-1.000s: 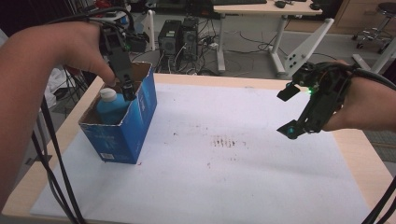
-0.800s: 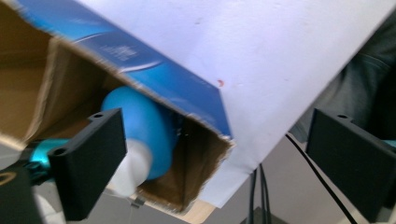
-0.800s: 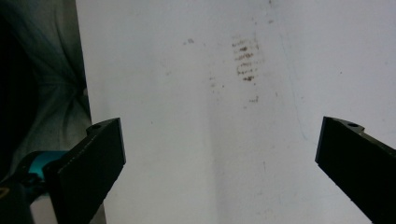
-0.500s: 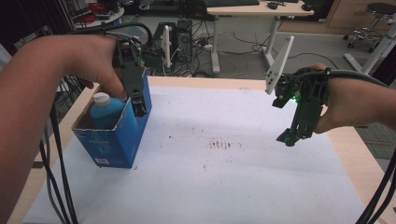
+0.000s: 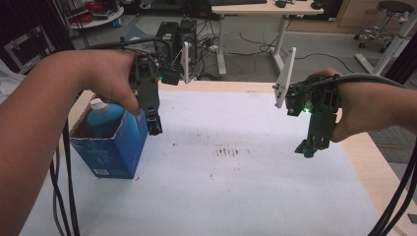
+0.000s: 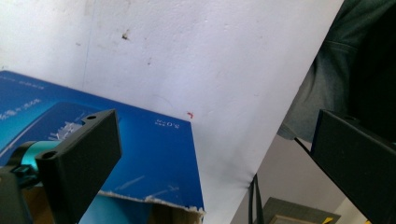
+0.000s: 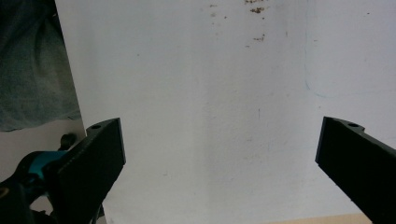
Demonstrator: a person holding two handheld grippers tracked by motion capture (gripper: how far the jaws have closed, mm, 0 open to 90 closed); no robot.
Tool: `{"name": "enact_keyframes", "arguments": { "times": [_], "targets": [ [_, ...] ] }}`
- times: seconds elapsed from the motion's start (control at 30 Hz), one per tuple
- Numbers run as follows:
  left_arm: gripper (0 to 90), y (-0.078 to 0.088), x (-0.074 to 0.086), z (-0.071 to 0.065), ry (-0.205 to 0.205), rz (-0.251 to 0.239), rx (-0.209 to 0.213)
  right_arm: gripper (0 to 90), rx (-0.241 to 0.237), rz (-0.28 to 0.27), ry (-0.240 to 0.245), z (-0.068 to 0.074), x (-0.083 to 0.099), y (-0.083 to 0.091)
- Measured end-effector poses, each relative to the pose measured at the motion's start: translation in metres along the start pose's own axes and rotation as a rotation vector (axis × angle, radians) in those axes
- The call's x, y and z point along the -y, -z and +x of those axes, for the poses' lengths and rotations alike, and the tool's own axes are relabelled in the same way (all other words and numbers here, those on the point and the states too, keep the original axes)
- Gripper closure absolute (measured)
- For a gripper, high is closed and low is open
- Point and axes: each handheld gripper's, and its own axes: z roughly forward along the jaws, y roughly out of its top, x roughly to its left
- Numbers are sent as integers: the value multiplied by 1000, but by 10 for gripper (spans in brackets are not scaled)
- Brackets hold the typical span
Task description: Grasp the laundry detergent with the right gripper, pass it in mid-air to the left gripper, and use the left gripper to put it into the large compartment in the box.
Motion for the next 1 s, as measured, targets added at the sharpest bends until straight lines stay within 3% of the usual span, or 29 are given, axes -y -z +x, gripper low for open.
{"name": "enact_keyframes", "arguments": {
  "times": [0.13,0.53,1.0],
  "targets": [
    [19,-2,-3,-2,-41,-12,8,6,-1,-2,-4,0,-1,0],
    [20,-3,-4,-5,-71,-29,2,6,18,-34,-23,2,-2,5],
    [19,-10,-5,-6,-118,-18,8,6,21,-22,-27,1,-5,4]
  ]
}}
